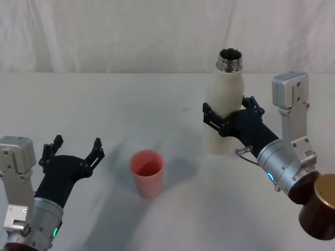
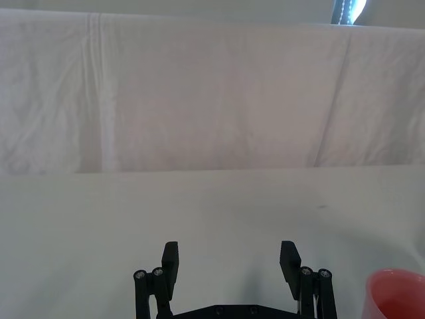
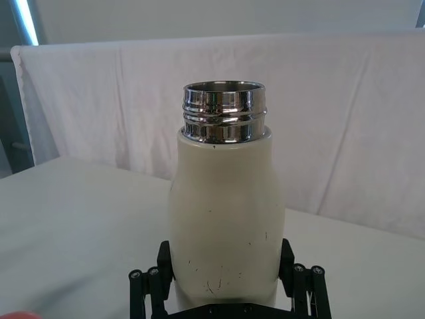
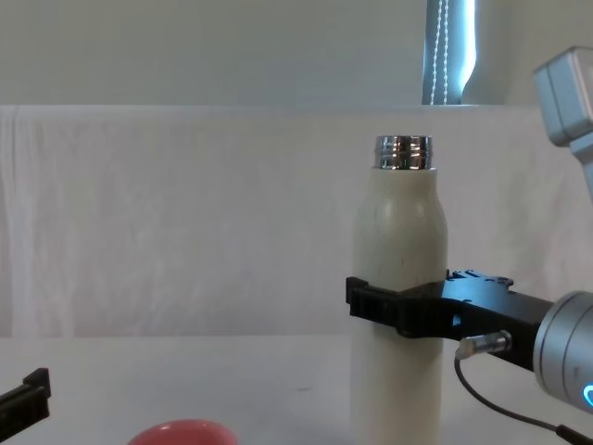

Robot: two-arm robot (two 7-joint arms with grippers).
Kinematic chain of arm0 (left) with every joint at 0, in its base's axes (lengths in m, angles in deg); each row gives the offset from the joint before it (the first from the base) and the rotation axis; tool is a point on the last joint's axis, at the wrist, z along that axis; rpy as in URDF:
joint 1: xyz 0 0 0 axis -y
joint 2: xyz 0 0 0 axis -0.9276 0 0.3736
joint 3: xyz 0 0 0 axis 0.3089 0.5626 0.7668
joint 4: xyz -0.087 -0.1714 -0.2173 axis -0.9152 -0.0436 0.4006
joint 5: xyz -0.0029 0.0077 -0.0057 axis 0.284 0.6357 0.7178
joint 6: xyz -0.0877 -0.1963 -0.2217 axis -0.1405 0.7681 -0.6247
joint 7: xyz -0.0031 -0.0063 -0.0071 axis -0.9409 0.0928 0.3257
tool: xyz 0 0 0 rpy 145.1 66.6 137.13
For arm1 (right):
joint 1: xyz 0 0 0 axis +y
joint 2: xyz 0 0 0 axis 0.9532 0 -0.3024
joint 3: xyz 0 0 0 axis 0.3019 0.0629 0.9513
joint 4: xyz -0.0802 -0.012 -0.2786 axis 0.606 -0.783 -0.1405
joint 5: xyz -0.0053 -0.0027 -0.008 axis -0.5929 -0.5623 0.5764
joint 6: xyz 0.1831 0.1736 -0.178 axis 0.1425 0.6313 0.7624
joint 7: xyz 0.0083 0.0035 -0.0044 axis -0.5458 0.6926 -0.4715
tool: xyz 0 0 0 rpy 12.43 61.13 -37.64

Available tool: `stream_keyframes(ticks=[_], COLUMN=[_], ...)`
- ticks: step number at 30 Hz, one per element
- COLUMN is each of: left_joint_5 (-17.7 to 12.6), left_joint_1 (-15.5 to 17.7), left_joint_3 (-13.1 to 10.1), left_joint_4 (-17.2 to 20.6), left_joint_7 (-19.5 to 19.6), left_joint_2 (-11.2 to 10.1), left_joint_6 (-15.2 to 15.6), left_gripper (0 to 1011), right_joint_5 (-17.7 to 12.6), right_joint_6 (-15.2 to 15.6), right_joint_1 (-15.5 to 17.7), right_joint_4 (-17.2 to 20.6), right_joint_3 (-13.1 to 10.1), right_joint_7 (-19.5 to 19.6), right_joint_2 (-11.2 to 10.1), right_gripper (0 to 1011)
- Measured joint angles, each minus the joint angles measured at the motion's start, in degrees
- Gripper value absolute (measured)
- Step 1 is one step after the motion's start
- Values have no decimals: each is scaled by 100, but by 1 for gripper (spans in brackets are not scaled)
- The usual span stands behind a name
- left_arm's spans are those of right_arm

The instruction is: Grasp the thermos with one hand and pour water into the cup lid.

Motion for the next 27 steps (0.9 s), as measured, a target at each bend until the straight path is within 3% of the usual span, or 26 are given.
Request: stream_keyframes(ticks=[27], left_joint_5=[0], left_joint_1=[0], left_joint_3=[0], left_joint_4=[0], left_joint_7=[0], left_joint_2=[0], left_joint_6=[0], left_gripper=[1001], right_joint_5=[95], right_joint_6=[-280], right_joint_1=[-161], right_joint_4=[-494], right_joint_3=[74], right_joint_7=[44], right_joint_2=[70], right_gripper=[950])
